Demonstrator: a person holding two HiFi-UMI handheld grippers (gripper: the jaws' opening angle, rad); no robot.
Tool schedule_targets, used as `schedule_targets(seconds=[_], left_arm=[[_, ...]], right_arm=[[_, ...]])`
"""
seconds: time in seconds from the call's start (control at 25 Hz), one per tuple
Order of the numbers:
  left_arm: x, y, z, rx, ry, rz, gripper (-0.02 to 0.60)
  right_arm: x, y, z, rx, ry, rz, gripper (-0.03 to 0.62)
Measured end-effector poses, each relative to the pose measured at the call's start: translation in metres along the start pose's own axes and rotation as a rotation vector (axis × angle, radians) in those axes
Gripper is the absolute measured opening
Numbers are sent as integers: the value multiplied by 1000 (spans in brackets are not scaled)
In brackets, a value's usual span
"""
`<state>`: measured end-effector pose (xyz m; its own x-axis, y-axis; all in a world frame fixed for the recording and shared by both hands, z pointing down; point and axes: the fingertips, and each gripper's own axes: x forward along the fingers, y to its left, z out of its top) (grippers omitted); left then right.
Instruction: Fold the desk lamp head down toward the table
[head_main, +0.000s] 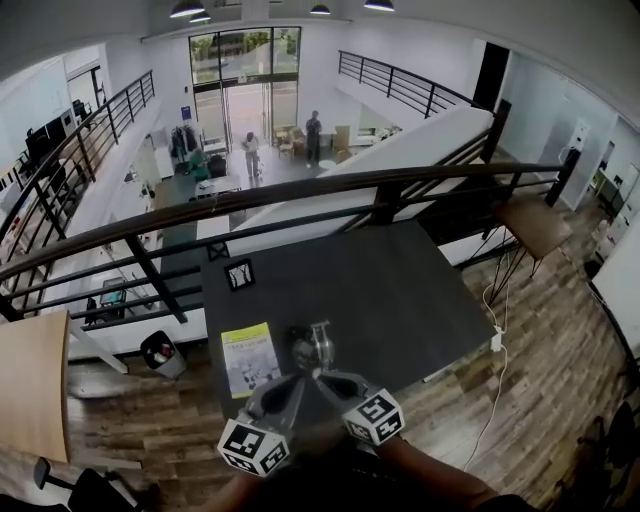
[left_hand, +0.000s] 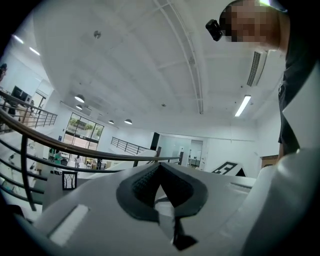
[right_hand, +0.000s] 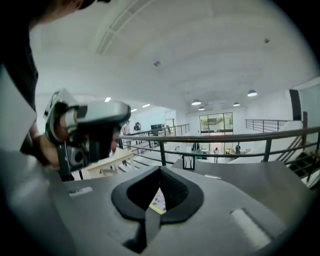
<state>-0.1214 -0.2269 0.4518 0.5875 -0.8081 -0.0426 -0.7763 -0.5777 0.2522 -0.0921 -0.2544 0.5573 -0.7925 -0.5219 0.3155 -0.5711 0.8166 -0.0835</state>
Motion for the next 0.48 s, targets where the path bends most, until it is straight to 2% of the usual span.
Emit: schedule_targets(seconds=[0.12, 0.24, 0.48], left_arm=[[-6, -9, 1, 3, -18, -10, 2], [-10, -16, 0, 3, -25, -16, 2], [-25, -42, 11, 19, -55, 4, 2]], right_arm=[[-19, 17, 31, 54, -90, 28, 3], [-37, 27, 54, 59, -160, 35, 3], [-69, 43, 69, 48, -214, 79, 3]])
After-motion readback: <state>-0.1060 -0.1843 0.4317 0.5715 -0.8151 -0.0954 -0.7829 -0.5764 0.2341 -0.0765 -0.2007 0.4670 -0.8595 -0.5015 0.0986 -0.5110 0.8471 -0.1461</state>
